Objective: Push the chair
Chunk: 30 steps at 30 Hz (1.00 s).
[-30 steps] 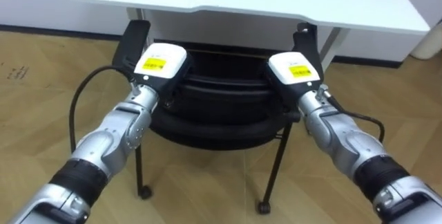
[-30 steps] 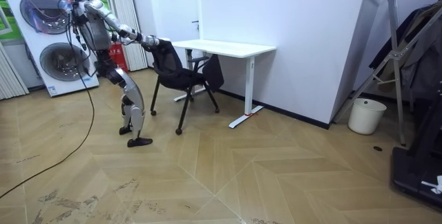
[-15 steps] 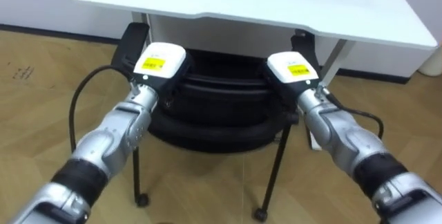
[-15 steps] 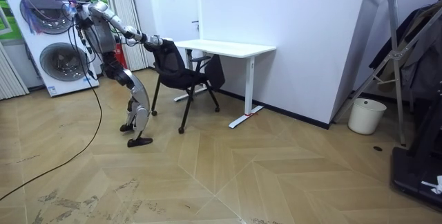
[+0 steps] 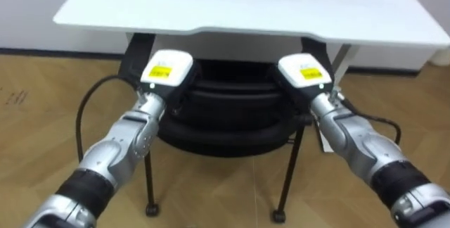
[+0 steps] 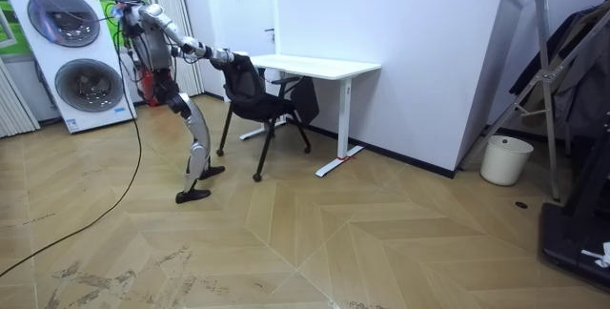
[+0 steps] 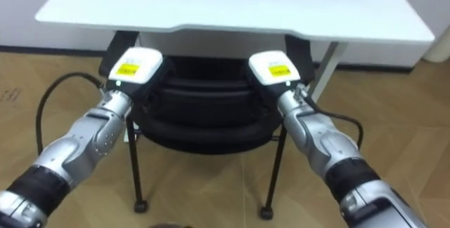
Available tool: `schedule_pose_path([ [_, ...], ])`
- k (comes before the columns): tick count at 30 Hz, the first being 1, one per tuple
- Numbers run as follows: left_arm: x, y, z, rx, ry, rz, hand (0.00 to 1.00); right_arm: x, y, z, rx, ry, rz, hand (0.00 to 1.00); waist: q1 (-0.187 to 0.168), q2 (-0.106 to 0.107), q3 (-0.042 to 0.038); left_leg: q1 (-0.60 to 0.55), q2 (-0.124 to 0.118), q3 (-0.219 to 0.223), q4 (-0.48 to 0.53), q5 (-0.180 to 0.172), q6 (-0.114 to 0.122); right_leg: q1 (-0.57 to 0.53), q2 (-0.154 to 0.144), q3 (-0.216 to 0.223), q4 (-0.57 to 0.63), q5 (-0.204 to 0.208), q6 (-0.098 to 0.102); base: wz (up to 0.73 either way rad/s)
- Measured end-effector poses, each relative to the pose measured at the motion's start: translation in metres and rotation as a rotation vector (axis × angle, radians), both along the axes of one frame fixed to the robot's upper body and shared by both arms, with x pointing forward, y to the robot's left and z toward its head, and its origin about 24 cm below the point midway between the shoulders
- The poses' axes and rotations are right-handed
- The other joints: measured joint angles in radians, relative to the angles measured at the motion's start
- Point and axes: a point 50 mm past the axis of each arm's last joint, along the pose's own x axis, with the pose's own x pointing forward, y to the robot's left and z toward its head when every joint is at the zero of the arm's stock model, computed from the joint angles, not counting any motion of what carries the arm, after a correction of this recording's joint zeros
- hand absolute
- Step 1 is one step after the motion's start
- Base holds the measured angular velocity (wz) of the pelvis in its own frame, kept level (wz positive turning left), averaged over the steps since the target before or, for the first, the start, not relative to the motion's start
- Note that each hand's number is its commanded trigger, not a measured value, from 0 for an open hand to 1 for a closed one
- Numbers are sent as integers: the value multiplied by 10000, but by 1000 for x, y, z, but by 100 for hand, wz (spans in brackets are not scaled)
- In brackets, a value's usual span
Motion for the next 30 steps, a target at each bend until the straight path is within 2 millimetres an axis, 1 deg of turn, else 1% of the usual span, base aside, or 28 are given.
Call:
schedule_pose_path([
  [1, 0, 0, 0, -6, -15, 7, 100, 0, 0, 1, 1, -23, 3, 100, -27, -4, -2, 4, -18, 43, 29, -24, 56, 5, -31, 47, -19, 0, 35, -14],
  [2, 1, 0, 2, -9, -61, 9, 100, 1, 0, 2, 1, -90, -5, 100, -89, -28, -1, 5, -45, 149, 82, -100, 141, 11, -129, 63, -33, -14, 92, -14],
  [3, 3, -1, 4, 1, -112, -17, 100, 2, -1, 3, 3, -145, -38, 100, -125, -65, 15, 2, -57, 237, 138, -191, 197, 6, -182, 124, -35, -27, 151, -14],
  [4, 4, -1, 5, 15, -116, -31, 100, 3, -1, 4, 7, -151, -53, 100, -127, -87, 16, 3, -63, 270, 166, -240, 214, 1, -198, 170, -36, -35, 176, -15],
  [6, 5, -1, 7, 58, -128, -72, 100, 3, -1, 4, 26, -174, -57, 100, -142, -133, 8, 3, -61, 403, 325, -493, 268, 3, -269, 283, -32, -75, 260, -19],
  [7, 5, -1, 8, 72, -141, -91, 100, 3, -1, 4, 36, -188, -46, 100, -164, -144, 12, 1, -58, 437, 355, -576, 244, -3, -287, 307, -33, -83, 276, -17],
  [8, 5, -1, 10, 80, -184, -147, 100, 3, -1, 6, 62, -235, -47, 100, -199, -190, 12, -21, -54, 534, 400, -656, 271, -51, -327, 375, -28, -104, 317, -21],
  [9, 6, 0, 13, 119, -249, -179, 100, 4, -1, 7, 105, -292, -54, 100, -167, -267, 12, -41, -34, 703, 398, -722, 302, -176, -342, 516, 29, -131, 383, -24],
  [10, 6, 0, 15, 145, -277, -196, 100, 4, -1, 8, 126, -323, -48, 100, -156, -290, 17, -41, 7, 812, 427, -769, 347, -202, -375, 533, 51, -140, 400, -29],
  [12, 6, 1, 15, 178, -244, -226, 100, 4, 0, 7, 158, -305, -53, 100, -90, -371, -14, 10, 21, 1054, 579, -1001, 447, -224, -483, 699, 155, -174, 476, -28],
  [13, 6, 1, 16, 178, -246, -246, 100, 4, 0, 7, 178, -304, -54, 100, -60, -402, -22, 20, 26, 1130, 634, -1065, 471, -266, -496, 716, 272, -180, 493, -37],
  [14, 6, 1, 17, 185, -230, -245, 100, 4, 0, 7, 213, -297, -64, 100, 44, -455, -23, 59, 93, 1347, 762, -1216, 531, -400, -641, 638, 590, -163, 528, -44],
  [15, 7, 1, 17, 212, -177, -263, 100, 4, 0, 7, 215, -269, -74, 100, 140, -458, -21, 99, 159, 1491, 964, -1391, 553, -485, -751, 538, 873, -137, 559, -48],
  [16, 6, 1, 16, 223, -156, -272, 100, 4, 0, 7, 211, -237, -78, 100, 200, -461, -19, 128, 200, 1558, 1053, -1474, 573, -517, -783, 544, 970, -127, 578, -43],
  [17, 6, 1, 16, 245, -145, -297, 100, 3, 0, 5, 248, -180, -96, 100, 274, -494, -1, 196, 218, 1624, 1147, -1595, 553, -542, -857, 501, 1148, -115, 601, -30],
  [18, 6, 2, 16, 271, -147, -323, 100, 3, 1, 4, 311, -154, -123, 100, 261, -524, 3, 201, 231, 1652, 1246, -1741, 638, -647, -933, 410, 1441, -50, 649, -23],
  [19, 6, 2, 17, 278, -157, -334, 100, 3, 1, 4, 338, -175, -132, 100, 263, -538, 8, 201, 242, 1671, 1289, -1786, 660, -765, -983, 403, 1669, 46, 631, -14],
  [20, 6, 4, 17, 315, -170, -362, 100, 3, 2, 3, 381, -177, -140, 100, 252, -535, 8, 205, 304, 1708, 1369, -1862, 680, -1018, -1057, 365, 2141, 303, 638, -13],
  [21, 6, 4, 17, 324, -160, -408, 100, 1, 2, 1, 417, -181, -169, 100, 240, -516, 19, 228, 374, 1685, 1385, -1885, 694, -1157, -1069, 324, 2427, 586, 608, -9],
  [22, 6, 4, 17, 344, -172, -440, 100, 0, 2, 0, 451, -196, -190, 100, 242, -501, 31, 243, 412, 1647, 1384, -1886, 697, -1218, -1066, 319, 2531, 711, 625, 0],
  [23, 7, 4, 17, 383, -159, -504, 100, -1, 2, -2, 505, -205, -213, 100, 244, -460, 71, 279, 458, 1550, 1386, -1892, 700, -1326, -1029, 353, 2701, 825, 623, -3],
  [24, 7, 5, 17, 407, -148, -501, 100, -1, 3, -2, 533, -241, -215, 100, 249, -416, 113, 288, 469, 1495, 1388, -1900, 690, -1623, -981, 400, 2687, 816, 626, 0],
  [25, 7, 5, 17, 402, -140, -495, 100, -1, 3, -2, 531, -272, -216, 100, 237, -383, 138, 292, 472, 1469, 1387, -1900, 689, -1810, -962, 446, 2612, 816, 625, 5],
  [26, 8, 5, 16, 394, -117, -484, 100, -1, 3, -2, 529, -304, -227, 100, 176, -332, 172, 303, 489, 1418, 1387, -1899, 686, -2118, -864, 516, 2202, 830, 603, 24],
  [27, 9, 5, 16, 400, -85, -469, 100, -1, 2, -3, 533, -314, -244, 100, 84, -312, 185, 315, 501, 1351, 1391, -1883, 655, -2255, -783, 502, 1348, 939, 524, 30],
  [28, 9, 5, 15, 416, -46, -453, 100, -2, 2, -3, 531, -294, -252, 100, 53, -311, 187, 337, 521, 1351, 1398, -1875, 637, -2270, -748, 508, 843, 1057, 513, 38],
  [29, 9, 4, 12, 390, 51, -421, 100, -2, 2, -6, 490, -210, -258, 100, -41, -200, 214, 390, 595, 1226, 1474, -1913, 564, -2230, -600, 525, 416, 1555, 424, 28],
  [30, 9, 4, 10, 378, 58, -422, 100, -3, 2, -7, 486, -166, -238, 100, -47, -148, 187, 379, 579, 1051, 1471, -1897, 413, -2154, -435, 546, 167, 1793, 288, 22],
])
